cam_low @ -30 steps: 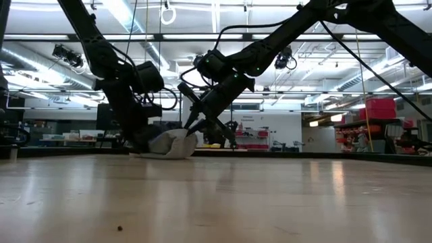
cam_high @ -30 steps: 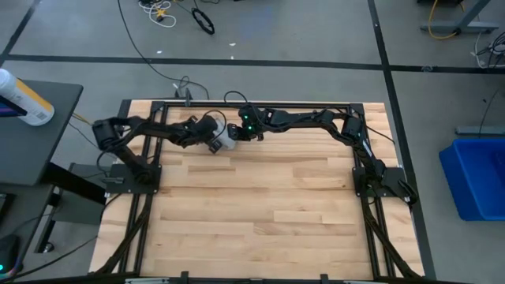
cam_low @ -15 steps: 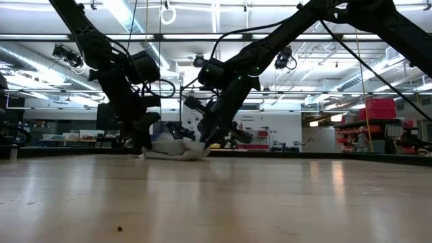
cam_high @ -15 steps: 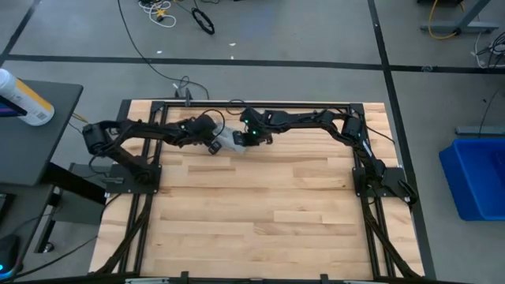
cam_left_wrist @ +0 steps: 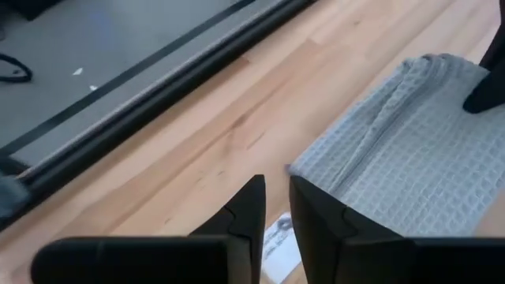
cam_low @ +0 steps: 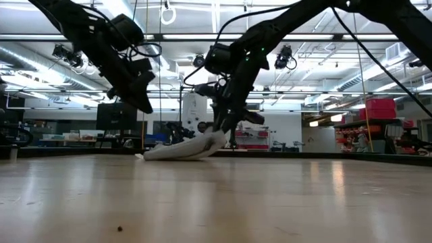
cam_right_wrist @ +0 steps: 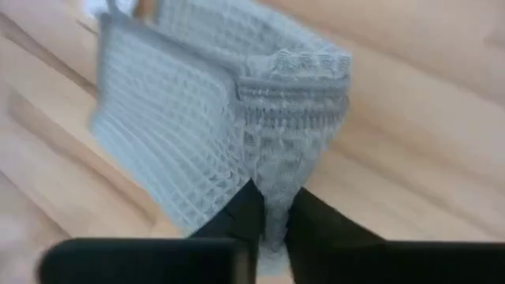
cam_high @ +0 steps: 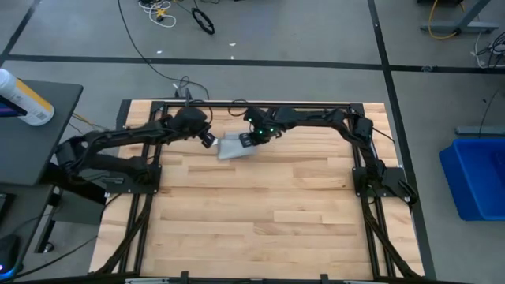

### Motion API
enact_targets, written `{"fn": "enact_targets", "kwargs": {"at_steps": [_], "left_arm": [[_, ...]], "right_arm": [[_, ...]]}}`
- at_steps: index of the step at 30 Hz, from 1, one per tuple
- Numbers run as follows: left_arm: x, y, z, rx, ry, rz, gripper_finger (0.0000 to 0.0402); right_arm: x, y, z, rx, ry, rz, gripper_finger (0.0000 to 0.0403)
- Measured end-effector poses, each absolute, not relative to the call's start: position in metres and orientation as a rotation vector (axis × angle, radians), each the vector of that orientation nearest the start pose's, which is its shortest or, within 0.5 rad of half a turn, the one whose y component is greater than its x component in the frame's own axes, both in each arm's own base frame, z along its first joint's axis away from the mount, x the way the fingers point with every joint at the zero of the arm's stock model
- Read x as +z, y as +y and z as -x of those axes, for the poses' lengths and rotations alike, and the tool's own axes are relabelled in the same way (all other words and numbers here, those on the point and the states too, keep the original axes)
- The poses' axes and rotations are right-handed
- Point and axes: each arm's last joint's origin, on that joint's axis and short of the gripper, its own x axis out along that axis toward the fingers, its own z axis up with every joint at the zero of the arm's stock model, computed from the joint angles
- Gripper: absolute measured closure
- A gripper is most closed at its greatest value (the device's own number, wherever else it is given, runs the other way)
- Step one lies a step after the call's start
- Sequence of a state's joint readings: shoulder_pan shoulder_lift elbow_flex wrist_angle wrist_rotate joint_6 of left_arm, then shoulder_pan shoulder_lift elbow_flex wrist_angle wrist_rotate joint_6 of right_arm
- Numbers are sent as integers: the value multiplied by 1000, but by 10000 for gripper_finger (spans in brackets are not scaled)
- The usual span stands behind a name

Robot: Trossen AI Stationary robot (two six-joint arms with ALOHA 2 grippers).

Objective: Fold microfiber towels
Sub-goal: Fold the gray towel

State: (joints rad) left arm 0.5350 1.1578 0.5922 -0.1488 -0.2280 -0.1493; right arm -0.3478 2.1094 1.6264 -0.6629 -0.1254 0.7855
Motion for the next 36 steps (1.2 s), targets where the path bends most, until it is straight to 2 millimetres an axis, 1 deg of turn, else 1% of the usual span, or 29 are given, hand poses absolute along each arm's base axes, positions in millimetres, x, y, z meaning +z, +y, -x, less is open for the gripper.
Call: {"fn": "enact_targets", "kwargs": {"at_steps": [2,5,8,10,14,16,19,21,23,25,28,30,32,34,36], "left_arm": [[206,118,-186,790,668,247,339],[207,114,-181,771,702,262,342],[206,113,-179,752,715,292,343],[205,112,-179,744,717,308,343],[205,111,-180,725,710,331,343],[205,111,-180,724,710,334,343],[205,110,-180,724,715,337,343],[205,110,-180,725,718,340,343],[205,110,-180,733,710,353,343],[205,110,-180,735,709,353,343],[205,110,-180,728,709,356,343],[205,110,-180,715,710,361,343],[204,109,-180,709,715,364,343],[204,109,-180,701,726,352,343],[203,109,-179,696,739,343,343]], "right_arm": [[188,-152,-413,-629,965,-977,329],[198,-158,-410,-587,934,-1001,273],[198,-162,-408,-567,946,-1021,227],[199,-162,-406,-585,947,-1026,206],[203,-163,-404,-606,933,-1030,190],[212,-162,-403,-600,907,-1024,193],[229,-156,-400,-578,873,-1011,208],[237,-149,-401,-536,860,-1020,218],[240,-139,-405,-460,856,-1045,224],[240,-126,-409,-401,891,-1045,225],[234,-100,-416,-374,947,-983,214],[228,-82,-416,-408,1008,-900,202],[227,-68,-417,-450,1026,-775,189],[224,-59,-413,-507,1069,-627,178],[221,-56,-410,-533,1121,-488,173]]}}
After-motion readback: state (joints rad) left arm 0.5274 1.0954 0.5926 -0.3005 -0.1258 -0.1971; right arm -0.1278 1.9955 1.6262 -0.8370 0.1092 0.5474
